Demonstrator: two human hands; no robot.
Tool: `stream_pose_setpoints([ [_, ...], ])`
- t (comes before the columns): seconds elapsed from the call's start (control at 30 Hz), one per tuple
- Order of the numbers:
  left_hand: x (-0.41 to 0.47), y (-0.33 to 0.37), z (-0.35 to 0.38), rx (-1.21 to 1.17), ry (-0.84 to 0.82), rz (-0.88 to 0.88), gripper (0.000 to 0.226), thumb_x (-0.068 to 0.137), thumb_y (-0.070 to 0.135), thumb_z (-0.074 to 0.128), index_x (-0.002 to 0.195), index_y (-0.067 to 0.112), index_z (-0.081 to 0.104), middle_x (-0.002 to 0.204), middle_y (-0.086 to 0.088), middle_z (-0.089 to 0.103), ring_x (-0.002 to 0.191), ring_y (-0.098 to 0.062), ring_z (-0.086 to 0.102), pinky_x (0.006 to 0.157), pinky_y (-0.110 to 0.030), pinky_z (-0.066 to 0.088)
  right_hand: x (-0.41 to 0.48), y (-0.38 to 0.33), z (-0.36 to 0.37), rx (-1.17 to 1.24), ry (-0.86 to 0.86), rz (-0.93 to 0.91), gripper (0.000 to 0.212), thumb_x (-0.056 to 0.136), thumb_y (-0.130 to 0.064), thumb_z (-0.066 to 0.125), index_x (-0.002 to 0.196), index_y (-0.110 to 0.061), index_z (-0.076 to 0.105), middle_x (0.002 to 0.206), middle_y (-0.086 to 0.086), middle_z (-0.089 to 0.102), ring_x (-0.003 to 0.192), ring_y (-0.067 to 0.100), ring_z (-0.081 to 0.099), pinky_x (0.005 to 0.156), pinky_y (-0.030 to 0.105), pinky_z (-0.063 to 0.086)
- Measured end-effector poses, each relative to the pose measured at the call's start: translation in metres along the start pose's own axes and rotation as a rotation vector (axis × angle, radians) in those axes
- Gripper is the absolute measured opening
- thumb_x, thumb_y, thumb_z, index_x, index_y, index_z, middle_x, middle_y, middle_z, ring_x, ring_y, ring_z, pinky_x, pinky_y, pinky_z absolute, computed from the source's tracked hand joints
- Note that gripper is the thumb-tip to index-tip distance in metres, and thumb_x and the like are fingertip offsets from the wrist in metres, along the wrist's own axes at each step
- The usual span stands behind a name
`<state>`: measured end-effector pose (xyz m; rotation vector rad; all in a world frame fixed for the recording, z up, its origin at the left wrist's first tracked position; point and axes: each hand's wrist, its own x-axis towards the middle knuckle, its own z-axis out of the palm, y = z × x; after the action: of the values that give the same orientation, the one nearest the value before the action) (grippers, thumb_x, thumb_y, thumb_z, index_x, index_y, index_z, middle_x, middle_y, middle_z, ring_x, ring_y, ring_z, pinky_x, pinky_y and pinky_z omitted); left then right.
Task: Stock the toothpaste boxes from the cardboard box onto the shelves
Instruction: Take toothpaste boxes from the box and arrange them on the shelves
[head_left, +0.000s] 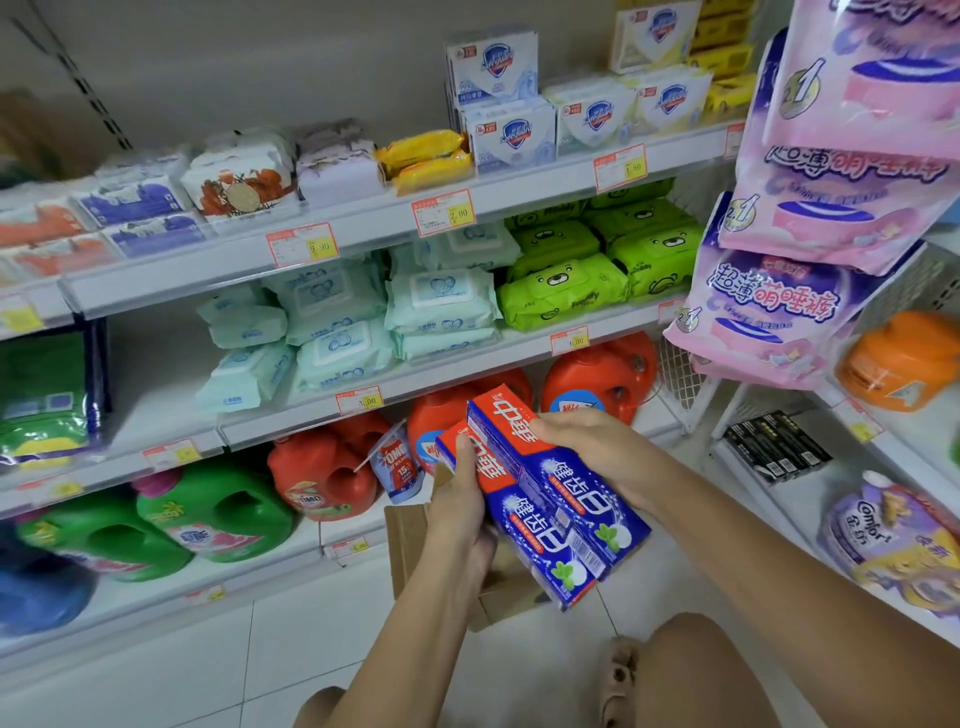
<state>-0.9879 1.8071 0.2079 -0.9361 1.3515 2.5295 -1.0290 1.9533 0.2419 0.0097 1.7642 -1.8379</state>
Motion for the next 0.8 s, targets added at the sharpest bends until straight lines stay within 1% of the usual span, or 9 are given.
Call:
stream_pose_setpoints([
  [0.2,0.022,0.021,0.018,0.0,0.02,0.069,0.045,0.089,0.052,0.051,0.101,0.009,0.059,0.082,-0.007,0.074,0.067,-0.019,0.072,0.066,-0.035,0.056,0.021,-0.024,0.009,-0.088,0.024,-0.039,0.028,0.094,-0.028,0.057,0.115,-0.013,0.066,0.1,0.015,0.073,0.079,0.025,0.069,0.077,0.036,0.056],
  [0.3,0.033,0.036,0.031,0.015,-0.038,0.055,0.048,0.086,0.053,0.055,0.107,0.01,0.06,0.09,-0.009,0.075,0.074,-0.021,0.072,0.063,-0.032,0.056,0.035,-0.04,0.01,-0.18,0.065,-0.045,0.025,0.094,-0.031,0.056,0.113,-0.018,0.068,0.094,0.01,0.074,0.07,0.018,0.069,0.066,0.027,0.056],
  [0.4,0.041,0.056,0.046,0.031,-0.111,0.071,0.04,0.084,0.036,0.066,0.112,0.007,0.062,0.093,-0.01,0.074,0.076,-0.022,0.072,0.063,-0.032,0.059,0.047,-0.061,0.01,-0.308,0.134,-0.09,0.026,0.094,-0.034,0.055,0.115,-0.024,0.068,0.094,0.005,0.075,0.076,0.018,0.071,0.071,0.03,0.055],
  [0.47,0.041,0.071,0.059,0.036,-0.138,0.06,0.033,0.086,0.029,0.065,0.109,0.006,0.063,0.086,-0.009,0.074,0.069,-0.018,0.071,0.057,-0.028,0.057,0.05,-0.079,0.009,-0.411,0.154,-0.106,0.028,0.095,-0.036,0.054,0.119,-0.029,0.065,0.096,0.0,0.074,0.078,0.015,0.071,0.074,0.029,0.055],
  [0.53,0.037,0.09,0.077,0.05,-0.129,0.072,0.03,0.09,0.028,0.058,0.109,0.005,0.062,0.084,-0.008,0.072,0.064,-0.015,0.068,0.053,-0.023,0.053,0.045,-0.104,0.006,-0.382,0.104,-0.095,0.03,0.095,-0.036,0.053,0.124,-0.037,0.058,0.103,-0.006,0.072,0.079,0.007,0.069,0.078,0.025,0.054],
  [0.6,0.024,0.113,0.099,0.037,-0.155,0.084,0.029,0.093,0.029,0.05,0.106,0.005,0.062,0.085,-0.01,0.07,0.066,-0.017,0.067,0.057,-0.025,0.053,0.033,-0.129,0.0,-0.355,0.029,-0.117,0.039,0.094,-0.035,0.054,0.13,-0.047,0.045,0.119,-0.013,0.065,0.09,-0.007,0.064,0.088,0.019,0.049],
  [0.67,0.003,0.139,0.124,-0.017,-0.214,0.064,0.032,0.093,0.032,0.044,0.097,0.009,0.065,0.083,-0.01,0.071,0.067,-0.02,0.067,0.065,-0.029,0.052,0.014,-0.158,-0.004,-0.491,-0.016,-0.177,0.054,0.092,-0.036,0.058,0.135,-0.053,0.03,0.131,-0.02,0.053,0.106,-0.018,0.052,0.094,0.009,0.041],
  [0.73,-0.023,0.165,0.149,-0.08,-0.259,0.025,0.034,0.09,0.04,0.046,0.089,0.013,0.067,0.081,-0.01,0.07,0.067,-0.022,0.066,0.072,-0.033,0.049,-0.008,-0.186,-0.005,-0.632,-0.003,-0.246,0.069,0.085,-0.049,0.061,0.141,-0.057,0.02,0.136,-0.015,0.048,0.119,-0.011,0.046,0.099,0.014,0.04],
  [0.8,-0.048,0.189,0.173,-0.118,-0.29,-0.012,0.036,0.077,0.05,0.061,0.082,0.015,0.068,0.078,-0.01,0.068,0.07,-0.024,0.064,0.081,-0.039,0.049,-0.03,-0.215,-0.009,-0.694,0.02,-0.293,0.076,0.084,-0.053,0.06,0.142,-0.059,0.012,0.137,-0.014,0.044,0.121,-0.008,0.045,0.101,0.019,0.041],
])
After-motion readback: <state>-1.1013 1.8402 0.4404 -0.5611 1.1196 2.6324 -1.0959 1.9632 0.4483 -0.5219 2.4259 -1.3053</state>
